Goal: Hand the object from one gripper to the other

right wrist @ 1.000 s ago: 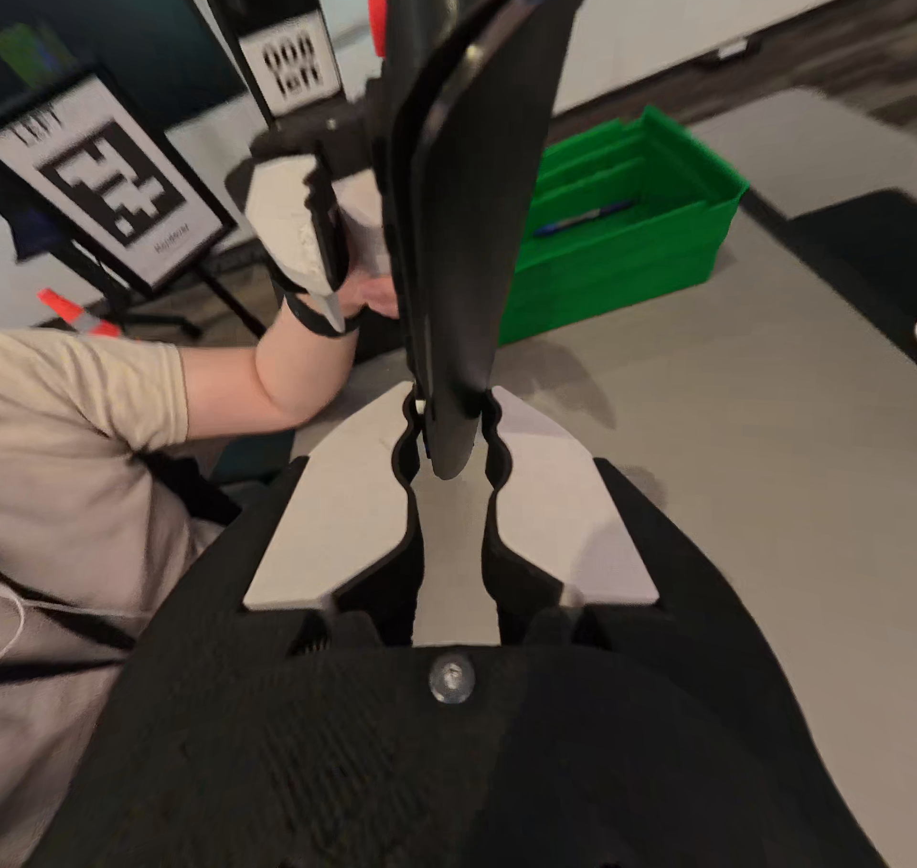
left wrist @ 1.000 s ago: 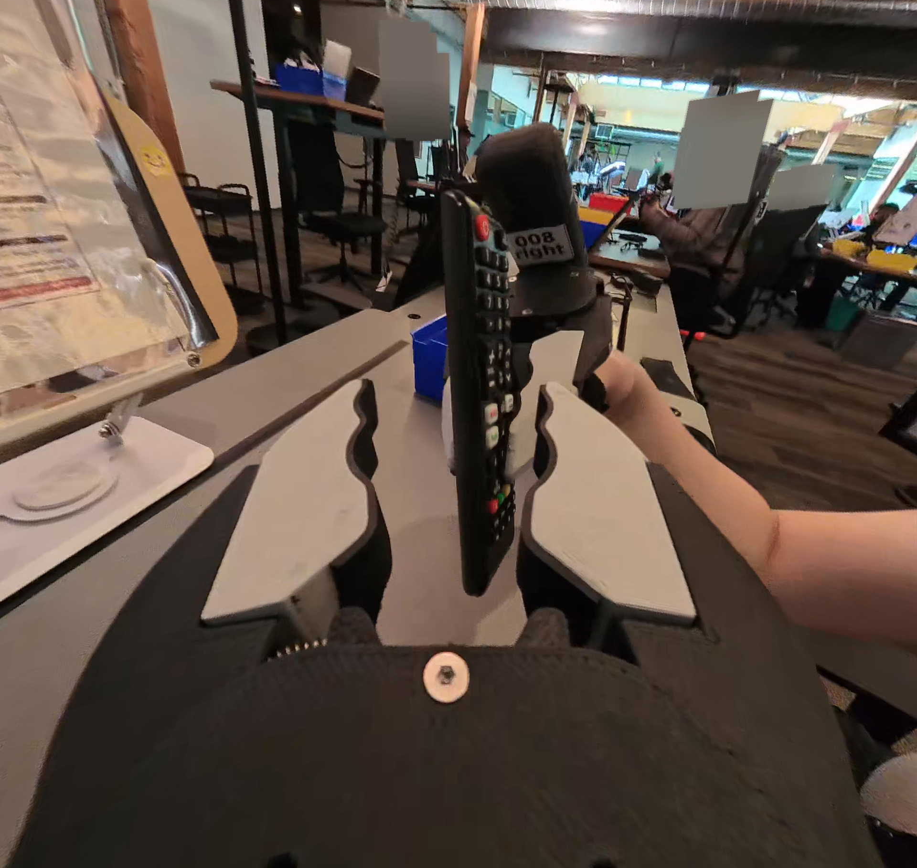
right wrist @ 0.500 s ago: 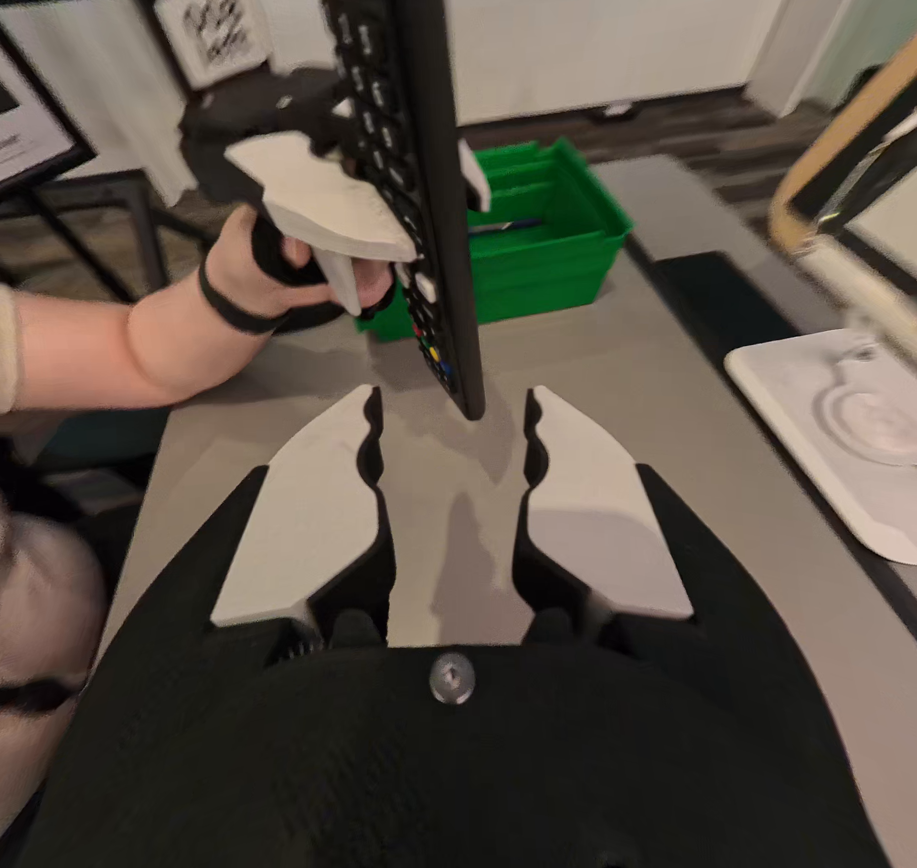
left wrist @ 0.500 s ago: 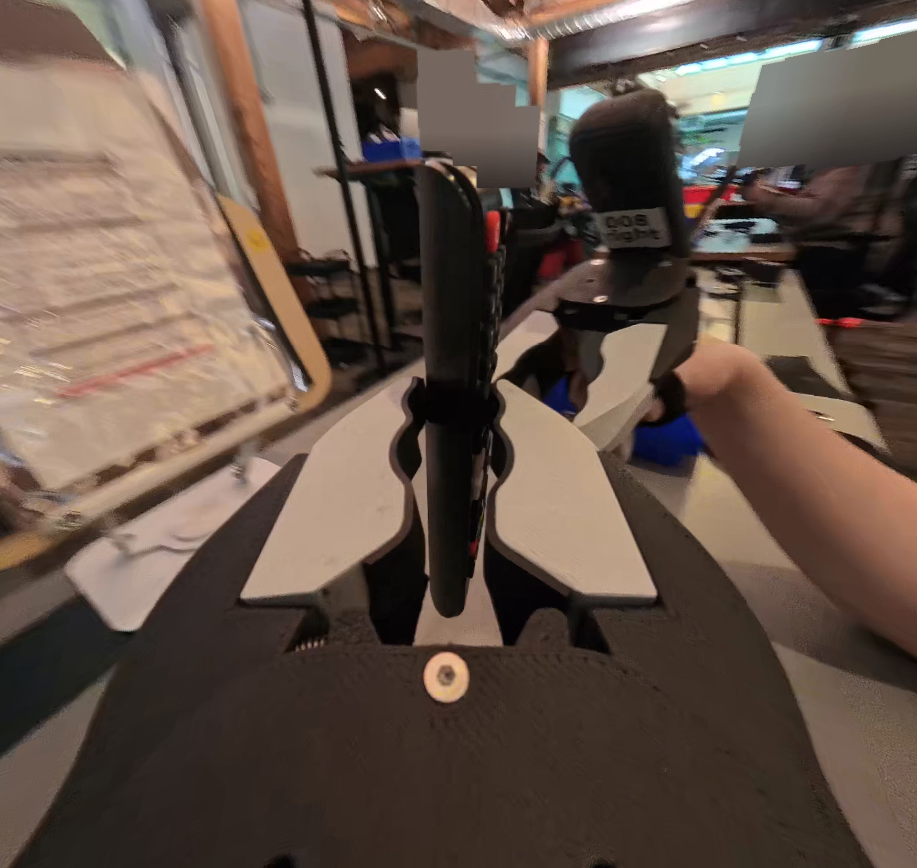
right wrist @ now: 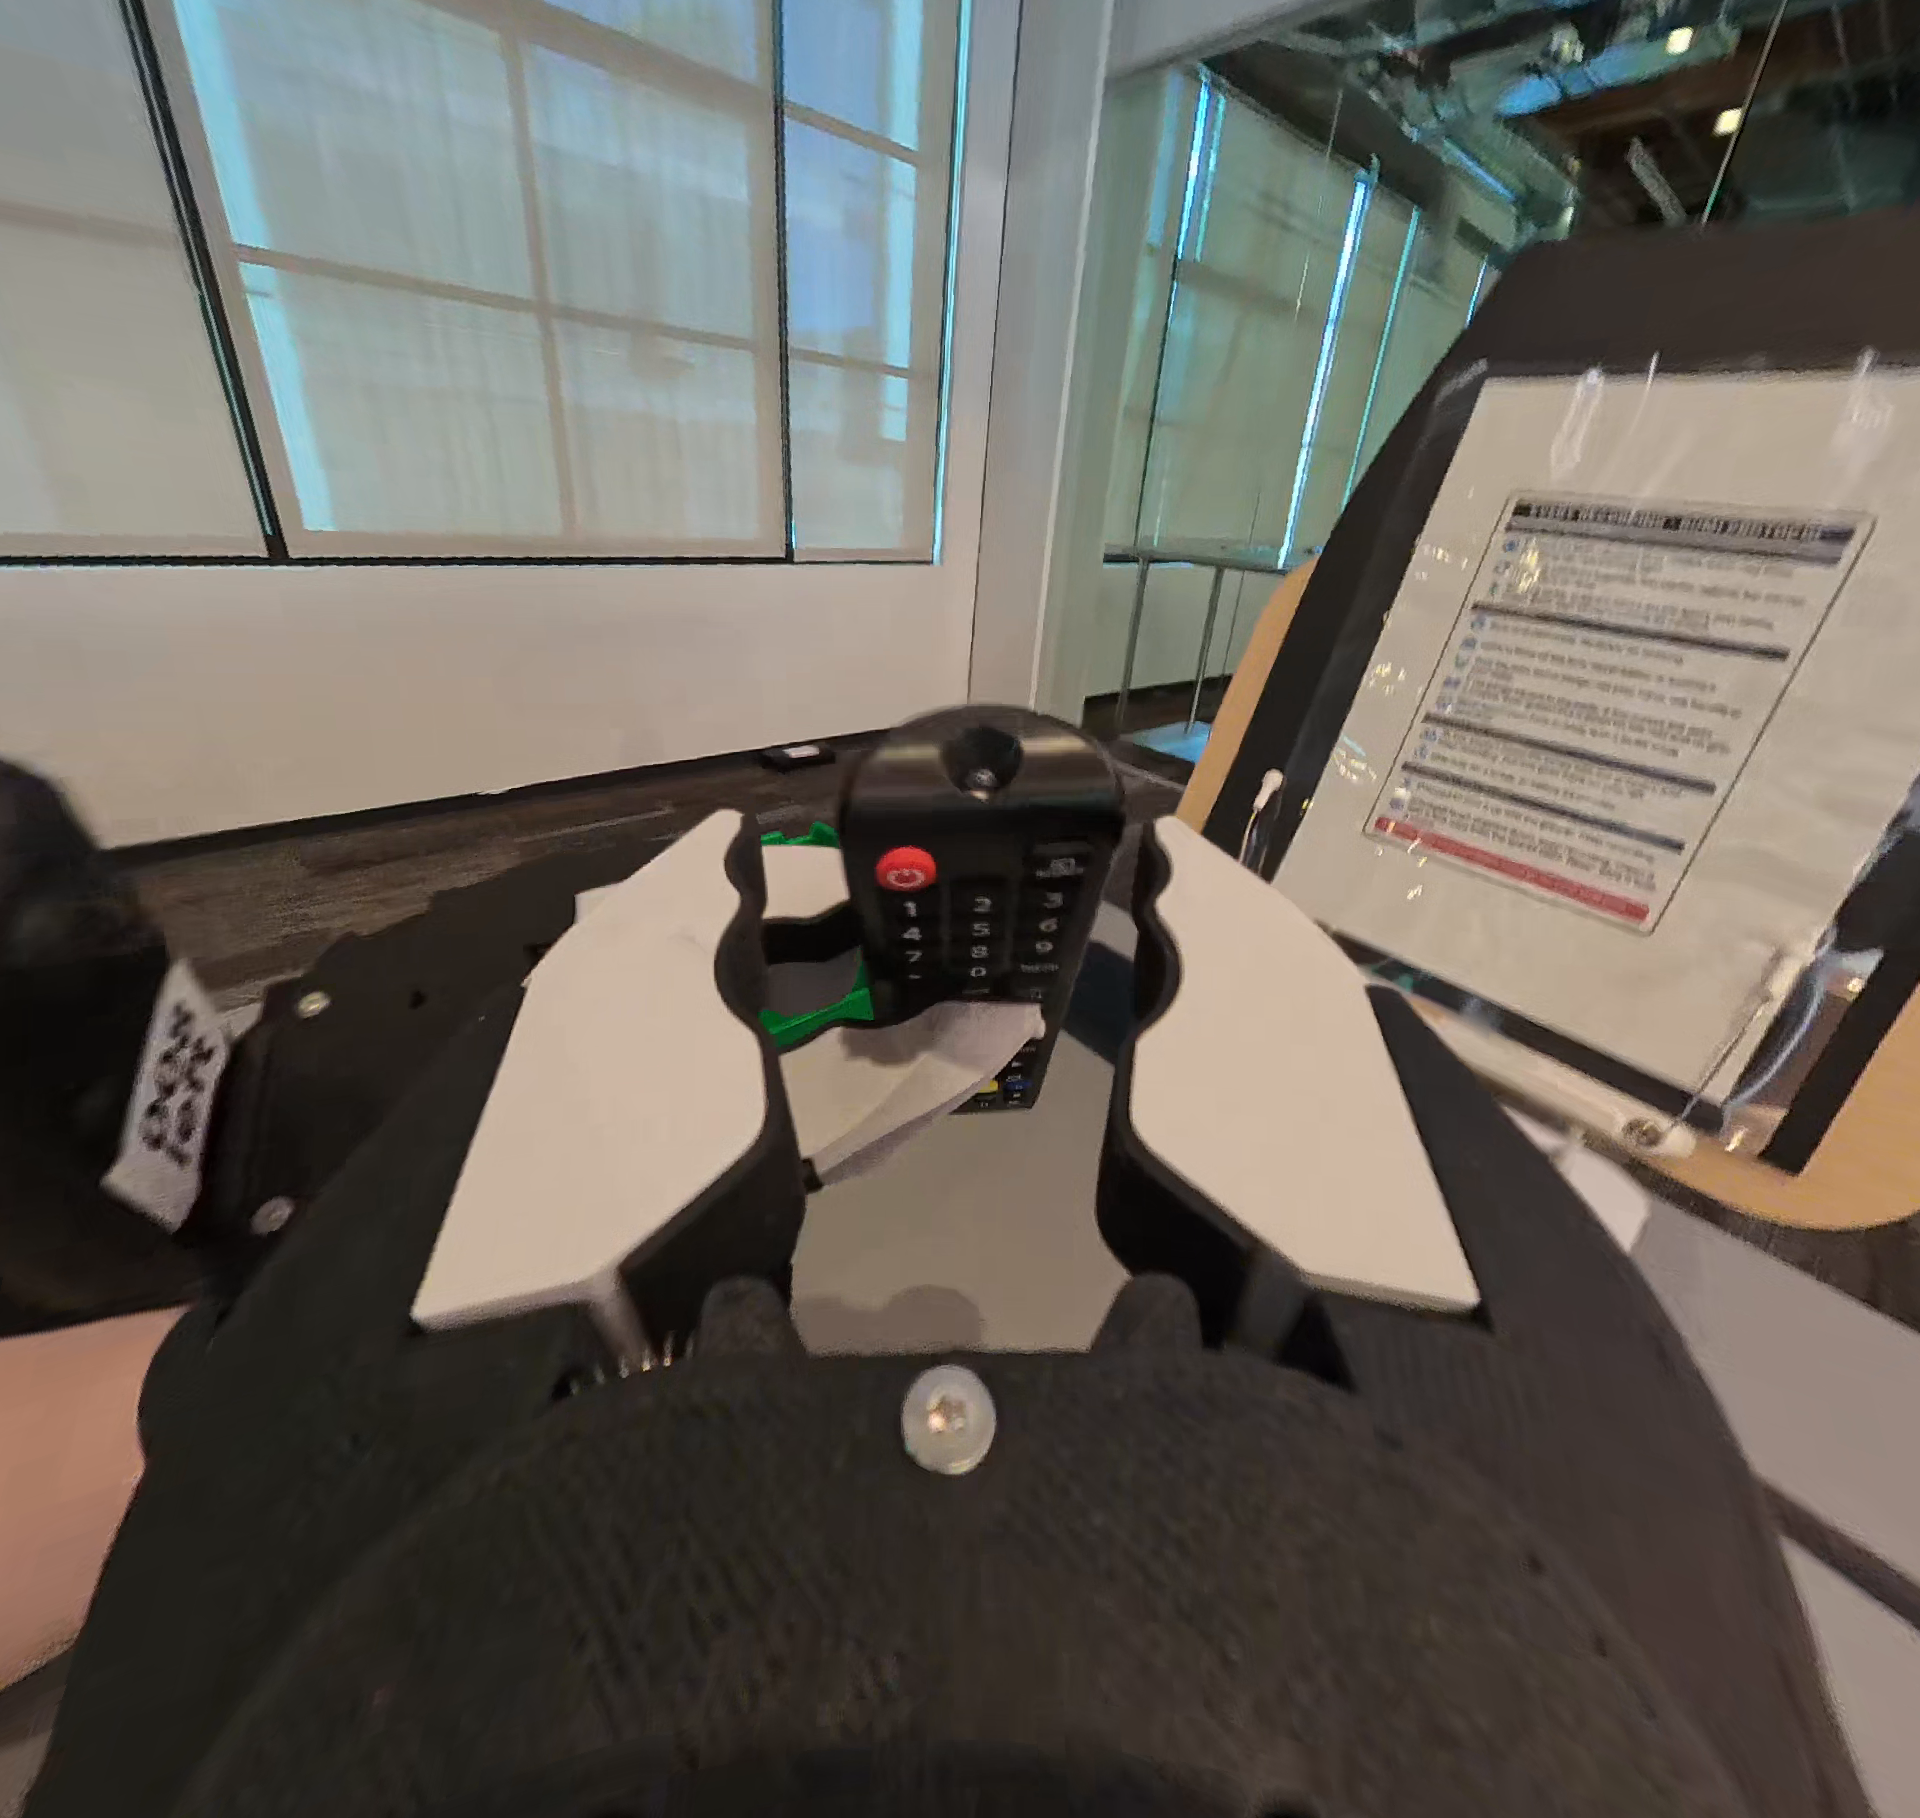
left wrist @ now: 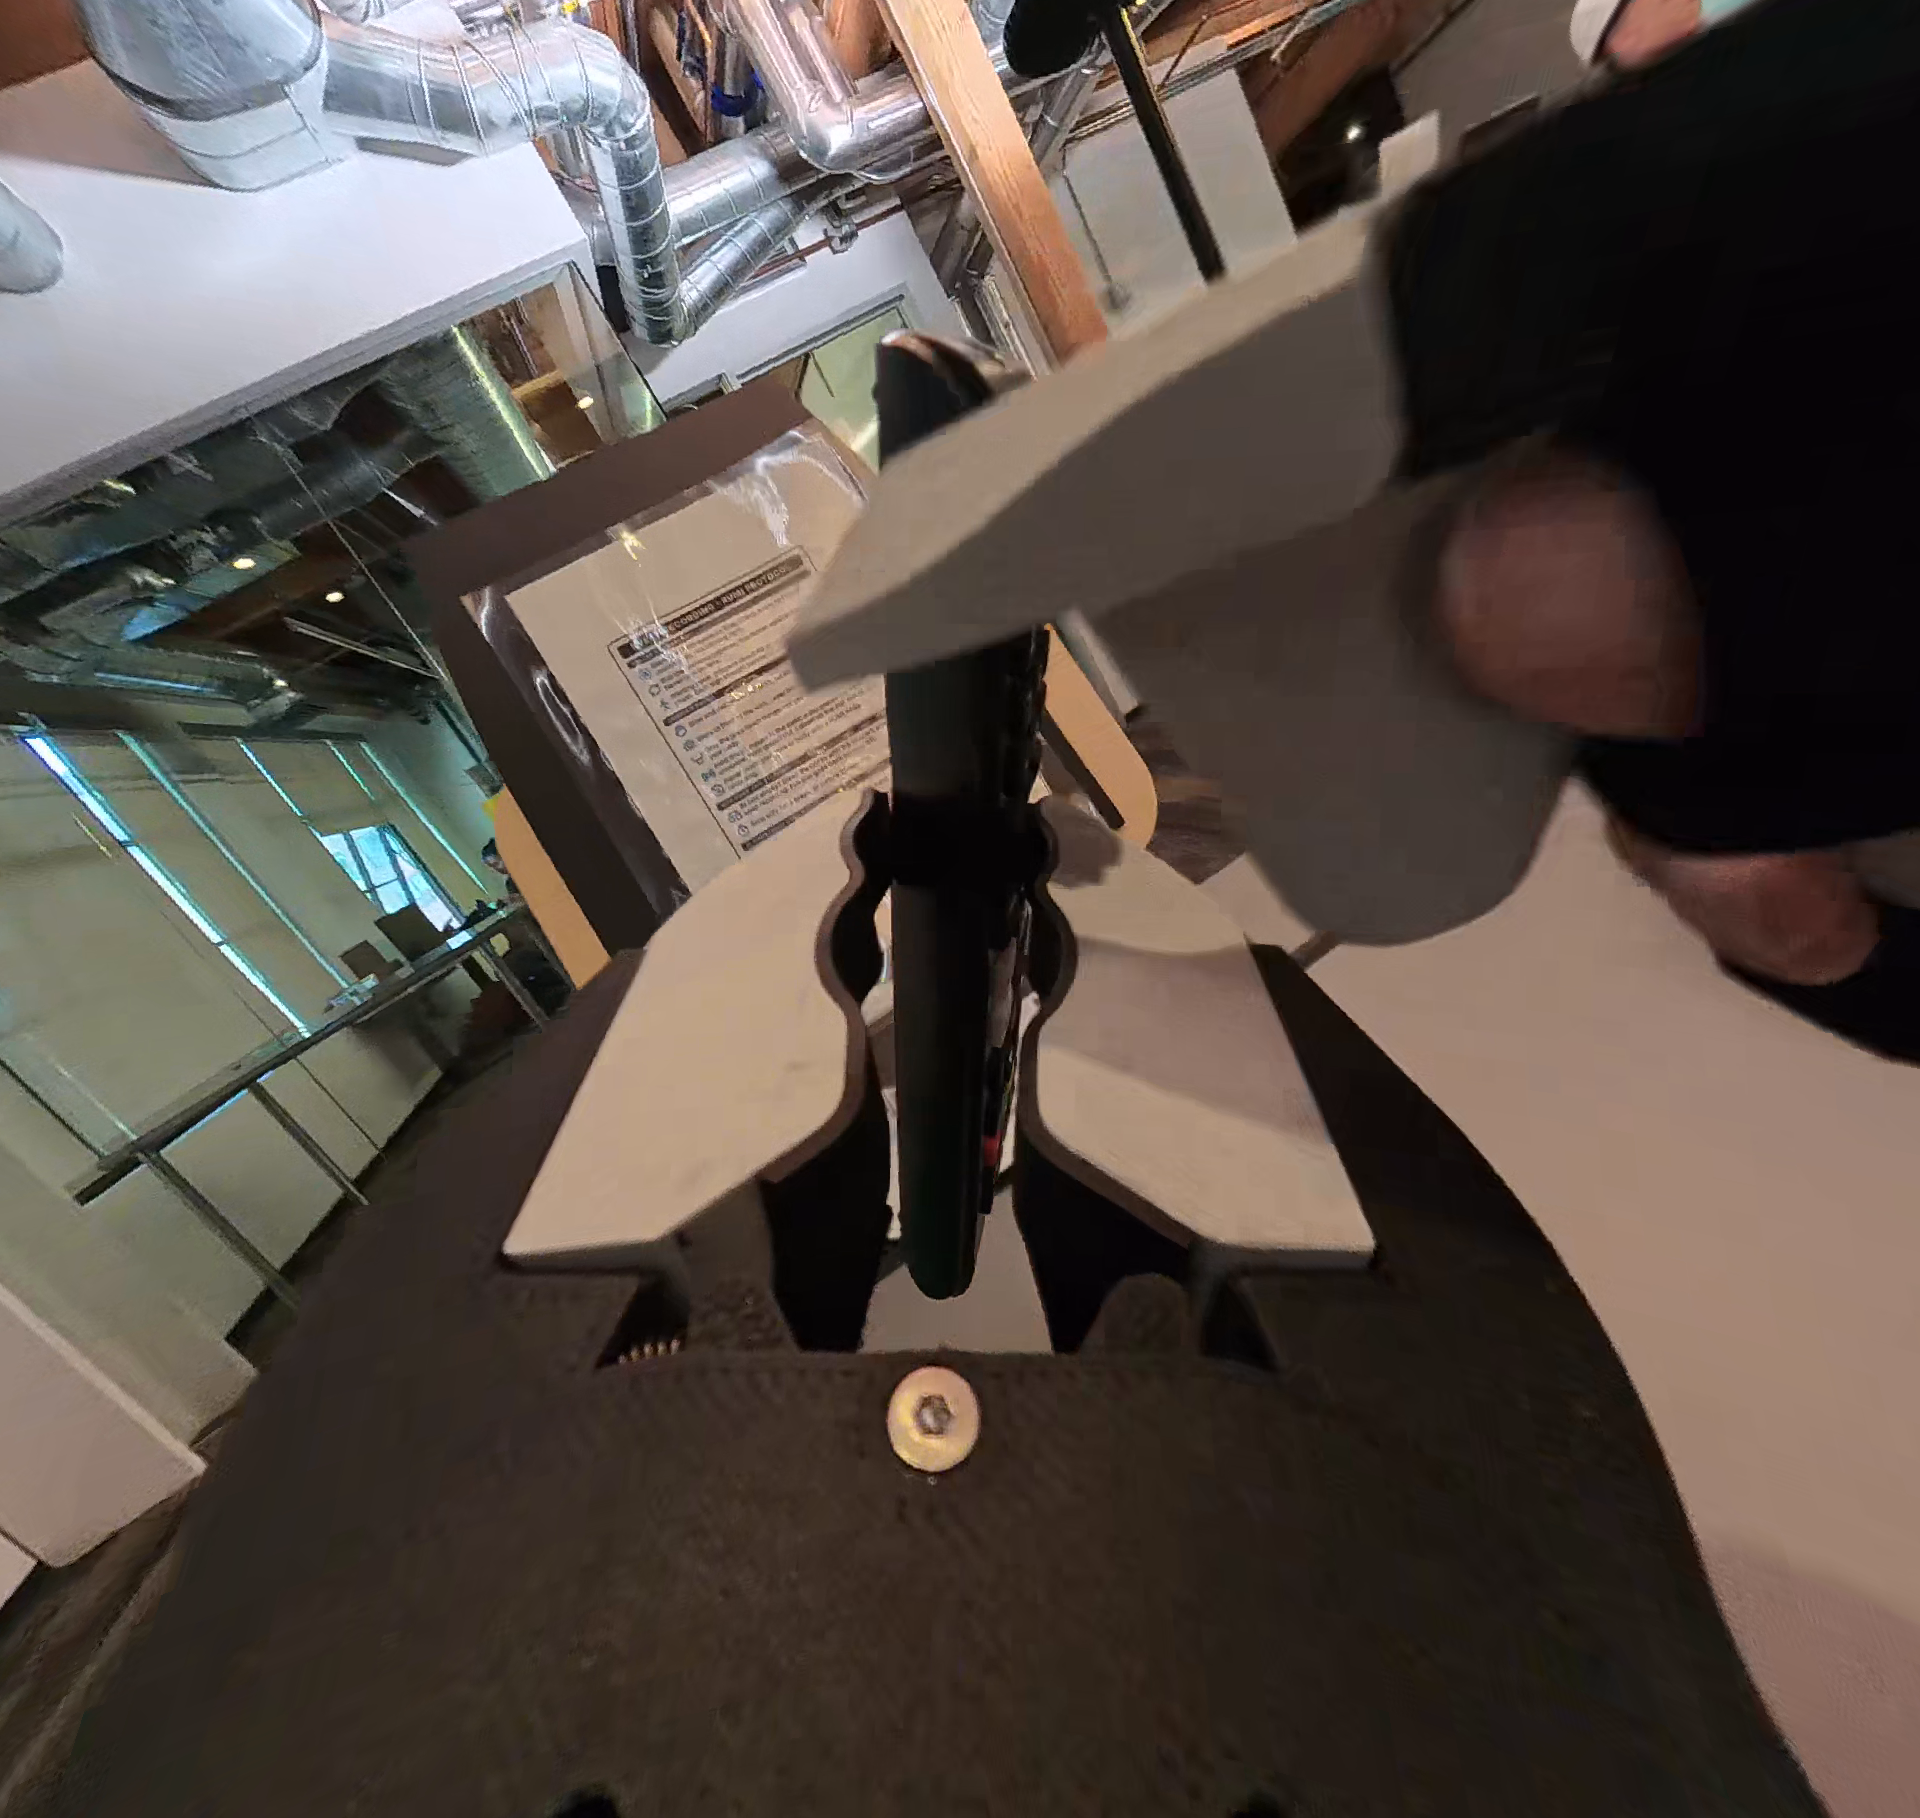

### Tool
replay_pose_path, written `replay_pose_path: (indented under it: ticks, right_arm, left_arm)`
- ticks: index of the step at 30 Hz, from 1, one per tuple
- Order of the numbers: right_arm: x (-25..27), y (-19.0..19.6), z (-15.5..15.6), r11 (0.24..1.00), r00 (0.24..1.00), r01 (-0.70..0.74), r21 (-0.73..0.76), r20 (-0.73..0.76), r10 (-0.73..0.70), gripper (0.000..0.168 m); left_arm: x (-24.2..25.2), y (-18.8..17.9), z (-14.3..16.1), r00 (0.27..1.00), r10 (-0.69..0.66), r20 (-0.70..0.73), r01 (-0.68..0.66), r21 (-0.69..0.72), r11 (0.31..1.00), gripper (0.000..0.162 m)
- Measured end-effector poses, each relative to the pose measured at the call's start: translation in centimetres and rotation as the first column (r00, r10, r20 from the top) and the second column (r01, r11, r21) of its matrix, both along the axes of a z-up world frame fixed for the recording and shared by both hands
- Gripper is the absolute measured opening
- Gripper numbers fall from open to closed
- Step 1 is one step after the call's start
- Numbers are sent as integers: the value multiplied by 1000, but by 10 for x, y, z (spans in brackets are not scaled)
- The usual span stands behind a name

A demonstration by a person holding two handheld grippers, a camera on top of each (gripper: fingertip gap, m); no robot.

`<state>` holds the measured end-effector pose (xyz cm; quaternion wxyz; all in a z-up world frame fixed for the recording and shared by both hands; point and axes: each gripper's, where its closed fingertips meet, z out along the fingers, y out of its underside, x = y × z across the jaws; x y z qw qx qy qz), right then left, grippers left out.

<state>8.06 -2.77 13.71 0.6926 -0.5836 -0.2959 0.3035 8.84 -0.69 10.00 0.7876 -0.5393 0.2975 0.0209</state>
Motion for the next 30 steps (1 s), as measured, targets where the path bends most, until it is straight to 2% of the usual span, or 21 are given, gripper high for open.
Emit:
replay_pose_path:
  ticks: [1, 3, 7, 11, 12, 14, 16, 17, 21, 24, 26, 30]
  right_arm:
    - [-2, 3, -5, 999, 1000, -18, -40, -1, 18, 66]
    - [-1, 5, -8, 994, 998, -66, -82, -28, 64, 61]
    - [12, 7, -2, 989, 993, -114, -92, -22, 112, 52]
    - [35, 14, -4, 996, 990, -74, -45, 115, 79, 52]
    - [39, 13, -6, 996, 982, -81, -30, 170, 85, 52]
    - [42, 1, -14, 988, 946, -151, -33, 285, 154, 52]
    - [38, -28, -30, 940, 853, -336, -63, 402, 332, 52]
    - [38, -44, -41, 903, 790, -420, -93, 452, 415, 52]
    - [38, -82, -72, 761, 591, -596, -256, 503, 631, 53]
    - [35, -93, -98, 690, 472, -613, -384, 523, 710, 53]
    - [32, -99, -114, 656, 403, -601, -456, 537, 741, 53]
    - [29, -107, -143, 595, 282, -552, -583, 542, 792, 53]
  left_arm:
    - [2, -3, 1, 1000, -3, -8, 3, 10, 1000, 23]
    - [4, -5, 1, 1000, 14, -17, -14, 25, 1000, 24]
    - [20, -18, 4, 994, -63, -89, 73, 107, 992, 28]
    - [28, -30, 3, 962, -172, -213, 179, 16, 984, 46]
    - [22, -33, 5, 947, -164, -276, 175, 16, 984, 52]
    - [11, -43, 5, 892, -147, -427, 178, 32, 984, 51]
    - [7, -58, -4, 834, -207, -511, 226, -25, 974, 52]
    - [10, -68, -12, 801, -281, -529, 276, -91, 957, 52]
    - [23, -106, -20, 710, -465, -529, 440, -182, 879, 45]
    - [29, -122, -23, 667, -475, -574, 465, -177, 867, 44]
    - [30, -125, -33, 629, -444, -638, 436, -183, 881, 44]
    - [31, -128, -63, 519, -440, -733, 387, -257, 886, 29]
